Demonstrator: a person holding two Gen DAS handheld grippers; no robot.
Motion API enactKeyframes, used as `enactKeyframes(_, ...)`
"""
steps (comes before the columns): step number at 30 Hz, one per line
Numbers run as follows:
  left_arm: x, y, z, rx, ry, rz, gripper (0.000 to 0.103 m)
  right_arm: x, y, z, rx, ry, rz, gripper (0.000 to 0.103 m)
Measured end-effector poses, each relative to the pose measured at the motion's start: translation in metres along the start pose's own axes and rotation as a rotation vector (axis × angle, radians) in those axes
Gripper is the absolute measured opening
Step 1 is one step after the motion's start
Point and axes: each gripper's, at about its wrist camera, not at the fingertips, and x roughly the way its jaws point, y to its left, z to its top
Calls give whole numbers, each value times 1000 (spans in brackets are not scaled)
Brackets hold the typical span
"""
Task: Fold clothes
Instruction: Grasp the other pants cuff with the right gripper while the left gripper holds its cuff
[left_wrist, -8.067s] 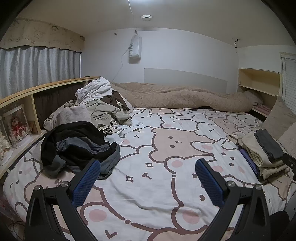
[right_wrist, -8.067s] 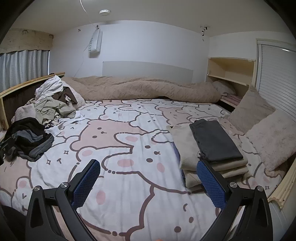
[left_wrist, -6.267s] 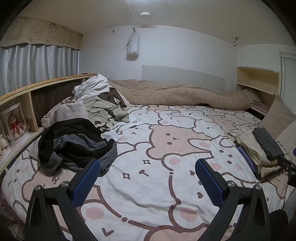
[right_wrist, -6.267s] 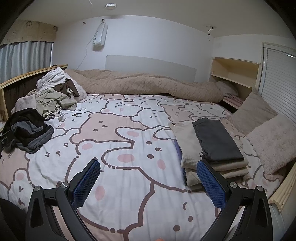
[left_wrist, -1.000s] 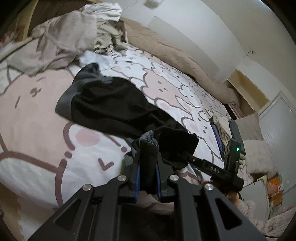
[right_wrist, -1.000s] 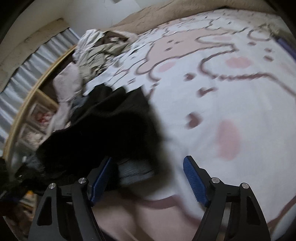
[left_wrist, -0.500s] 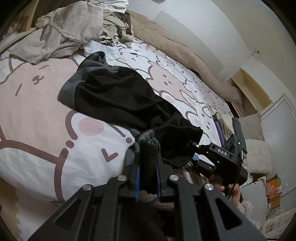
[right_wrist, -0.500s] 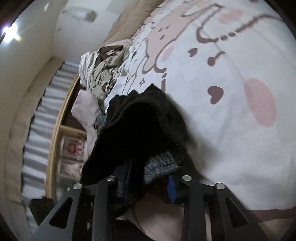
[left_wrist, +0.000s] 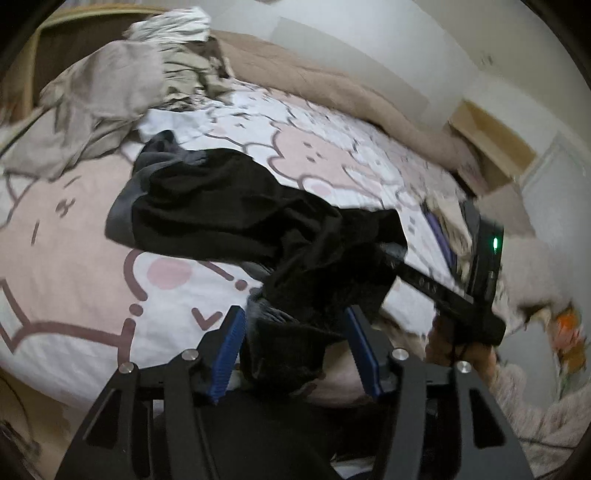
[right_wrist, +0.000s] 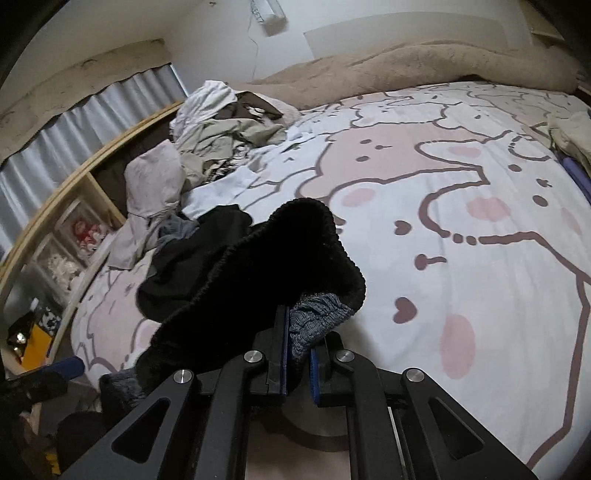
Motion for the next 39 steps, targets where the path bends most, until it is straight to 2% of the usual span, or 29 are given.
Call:
enactKeyframes(3,18,-5,10,77,93,33,55,3,4,1,-28,-4,-1,9)
enactKeyframes(12,92,14,48,143,400,-21,55,-2,0,-3,-54,3,5,9)
enactKeyframes(15,97,6,32,184,476,-20,55,-2,-1,-1,-59,8,12,9)
enactKeyframes(16,94,2,26,196,488,-23,55,-3,-2,-1,-58,9,18,9)
enactKeyframes(18,85,-6,14,220,501,-28,48,-3,-1,-2,-61,12,28,9)
enactKeyframes(20,79,-11,9,234,494,-27,35,-3,0,-3,-65,16,39,9)
enactKeyframes(22,74,-12,9,230,478,-26,32,-2,3,-5,-77,21,43,9)
enactKeyframes(27,76,2,16,181,470,-14,32,-2,5,-8,-103,29,33,9)
enactKeyframes(29,78,3,20,170,482,-14,37,-2,4,-9,-106,32,29,9)
enactKeyframes(39,82,-5,41,228,501,1,38,2,-11,-9,-55,50,49,9)
